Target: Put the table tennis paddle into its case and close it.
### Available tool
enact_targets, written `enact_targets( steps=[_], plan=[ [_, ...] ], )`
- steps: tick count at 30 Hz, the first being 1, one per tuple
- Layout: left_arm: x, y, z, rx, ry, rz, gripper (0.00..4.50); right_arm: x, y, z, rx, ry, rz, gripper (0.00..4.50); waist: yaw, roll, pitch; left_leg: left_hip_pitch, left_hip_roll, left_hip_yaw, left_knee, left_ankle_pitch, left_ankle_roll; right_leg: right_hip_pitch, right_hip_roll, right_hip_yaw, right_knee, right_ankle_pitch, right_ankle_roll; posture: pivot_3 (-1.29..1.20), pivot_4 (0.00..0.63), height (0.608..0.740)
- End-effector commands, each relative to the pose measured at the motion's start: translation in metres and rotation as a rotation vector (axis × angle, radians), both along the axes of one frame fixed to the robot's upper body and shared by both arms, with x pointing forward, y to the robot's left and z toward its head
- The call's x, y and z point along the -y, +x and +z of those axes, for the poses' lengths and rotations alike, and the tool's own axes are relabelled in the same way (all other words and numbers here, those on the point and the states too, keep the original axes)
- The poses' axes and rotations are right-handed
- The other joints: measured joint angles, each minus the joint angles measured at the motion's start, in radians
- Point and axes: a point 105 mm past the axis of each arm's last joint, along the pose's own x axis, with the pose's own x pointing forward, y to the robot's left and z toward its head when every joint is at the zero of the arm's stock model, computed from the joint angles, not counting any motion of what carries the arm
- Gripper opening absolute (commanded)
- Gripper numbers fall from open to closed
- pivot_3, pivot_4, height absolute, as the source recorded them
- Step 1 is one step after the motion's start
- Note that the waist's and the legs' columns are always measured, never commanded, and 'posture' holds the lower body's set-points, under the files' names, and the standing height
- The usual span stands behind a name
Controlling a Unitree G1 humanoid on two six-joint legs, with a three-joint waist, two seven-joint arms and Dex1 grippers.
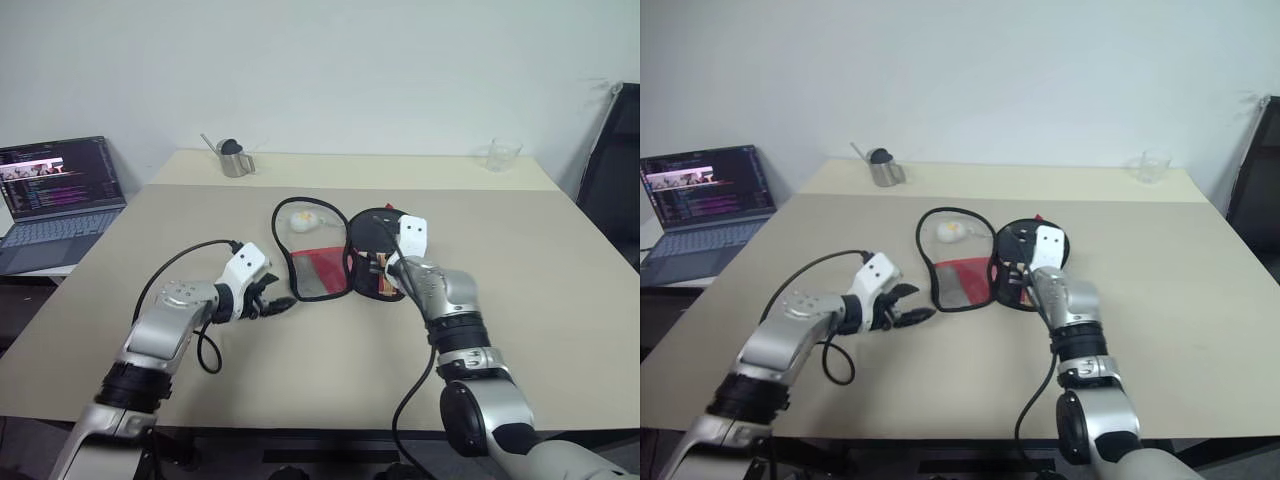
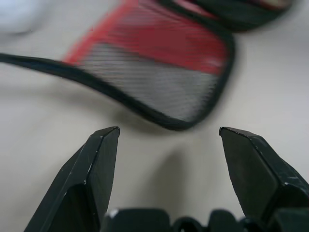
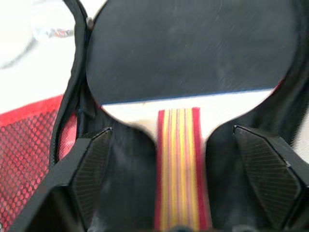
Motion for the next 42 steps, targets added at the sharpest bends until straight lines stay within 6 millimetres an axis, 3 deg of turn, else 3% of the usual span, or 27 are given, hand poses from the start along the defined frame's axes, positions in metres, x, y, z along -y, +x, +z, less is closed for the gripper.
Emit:
enact_targets(
  steps=[1, 5, 14, 20, 23, 26, 34, 38, 42],
  plan=[
    [-0.016, 0.017, 0.012, 0.04, -0.023, 0.131, 3.62, 0.002, -0.01, 0.042, 0.113, -0.012, 0.089, 4.48, -0.001, 0.0, 0.0, 0.0, 0.0, 0.0, 0.0, 0.0, 0.0, 0.0, 0.0, 0.0, 0.0, 0.0, 0.0, 0.0, 0.15, 0.74],
    [-0.026, 0.034, 0.002, 0.001, -0.073, 0.259, 3.62, 0.034, -0.028, 0.069, 0.264, -0.247, 0.152, 4.48, -0.001, 0.0, 0.0, 0.0, 0.0, 0.0, -0.002, 0.0, 0.0, 0.0, 0.0, 0.0, -0.001, 0.0, 0.0, 0.0, 0.15, 0.74],
    [0.001, 0.054, -0.023, -0.085, -0.068, 0.279, 3.62, 0.063, -0.041, 0.071, 0.284, -0.3, 0.126, 4.48, 0.001, 0.0, 0.0, 0.001, 0.0, 0.0, -0.002, 0.0, 0.0, 0.0, 0.0, -0.001, 0.0, 0.0, 0.0, 0.0, 0.15, 0.74],
    [0.019, 0.068, -0.015, -0.048, -0.055, 0.26, 3.62, 0.063, -0.043, 0.071, 0.291, -0.318, 0.12, 4.48, 0.015, 0.0, 0.0, 0.002, 0.0, 0.0, 0.003, 0.0, 0.0, 0.003, -0.001, -0.002, 0.0, 0.001, 0.002, 0.0, 0.15, 0.74],
    [0.035, 0.075, 0.006, -0.002, -0.083, 0.221, 3.62, 0.061, -0.045, 0.071, 0.295, -0.319, 0.128, 4.48, 0.024, 0.0, 0.0, 0.001, -0.001, 0.001, 0.004, 0.0, 0.0, 0.003, -0.001, -0.002, -0.001, 0.002, 0.003, 0.0, 0.15, 0.74],
    [0.037, 0.074, 0.011, 0.002, -0.092, 0.205, 2.98, 0.061, -0.046, 0.07, 0.293, -0.32, 0.126, 4.5, 0.024, 0.0, 0.0, -0.001, -0.001, 0.002, 0.002, 0.0, 0.0, 0.002, -0.001, -0.001, -0.004, 0.002, 0.003, 0.0, 0.15, 0.74],
    [0.035, 0.073, 0.011, 0.015, -0.085, 0.203, 0.02, 0.059, -0.047, 0.068, 0.292, -0.323, 0.132, 4.5, 0.019, 0.0, 0.0, -0.001, 0.0, 0.001, -0.005, 0.0, 0.0, -0.001, 0.0, -0.001, -0.004, 0.001, 0.001, 0.0, 0.15, 0.74],
    [0.037, 0.073, 0.014, 0.024, -0.094, 0.196, 0.02, 0.058, -0.046, 0.068, 0.293, -0.329, 0.14, 4.5, 0.019, 0.0, 0.0, -0.001, -0.001, 0.002, -0.005, 0.0, 0.0, -0.001, 0.0, -0.001, -0.004, 0.001, 0.001, 0.0, 0.15, 0.74],
    [0.05, 0.073, 0.029, 0.055, -0.148, 0.158, 0.02, 0.064, -0.046, 0.069, 0.292, -0.338, 0.132, 4.5, 0.019, 0.0, 0.0, -0.001, -0.001, 0.002, -0.005, 0.0, 0.0, -0.001, 0.0, -0.001, -0.004, 0.001, 0.001, 0.0, 0.15, 0.74]
  ],
)
